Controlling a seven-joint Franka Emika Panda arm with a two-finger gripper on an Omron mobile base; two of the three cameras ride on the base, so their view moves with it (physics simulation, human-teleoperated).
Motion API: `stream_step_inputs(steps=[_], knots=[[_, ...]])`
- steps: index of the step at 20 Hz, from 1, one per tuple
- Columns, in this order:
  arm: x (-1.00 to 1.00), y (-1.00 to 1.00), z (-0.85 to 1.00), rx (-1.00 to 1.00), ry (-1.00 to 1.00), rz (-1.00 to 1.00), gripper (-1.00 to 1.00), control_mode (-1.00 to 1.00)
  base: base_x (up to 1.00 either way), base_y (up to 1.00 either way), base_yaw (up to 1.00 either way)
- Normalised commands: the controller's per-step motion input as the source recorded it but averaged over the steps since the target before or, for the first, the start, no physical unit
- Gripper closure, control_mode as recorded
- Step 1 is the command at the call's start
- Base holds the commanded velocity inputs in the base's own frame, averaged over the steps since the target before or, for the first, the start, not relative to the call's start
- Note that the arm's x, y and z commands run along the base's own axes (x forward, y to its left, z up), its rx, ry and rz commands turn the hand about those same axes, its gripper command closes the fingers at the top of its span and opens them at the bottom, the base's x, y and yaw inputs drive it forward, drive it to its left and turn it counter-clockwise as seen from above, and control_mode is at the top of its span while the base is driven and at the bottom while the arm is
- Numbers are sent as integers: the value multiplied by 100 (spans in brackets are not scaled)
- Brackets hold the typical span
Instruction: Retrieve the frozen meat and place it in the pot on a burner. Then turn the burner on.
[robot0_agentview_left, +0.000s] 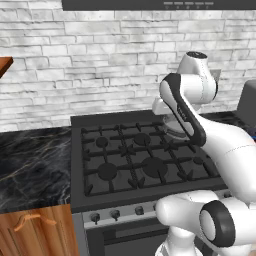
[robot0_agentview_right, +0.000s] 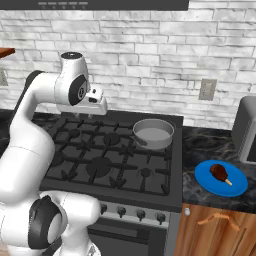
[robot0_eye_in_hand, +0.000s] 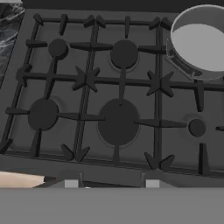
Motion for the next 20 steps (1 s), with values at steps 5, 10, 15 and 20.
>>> stream_step_inputs(steps=[5,10,15,20], knots=[[0,-61,0,-5,0,0,-100,-100,0,0,0],[2,-90,0,-7,10,-4,-100,-100,0,0,0],[1,-100,-8,-2,9,-8,-100,-100,0,0,0],[6,-100,-19,-4,11,-6,-100,-100,0,0,0]])
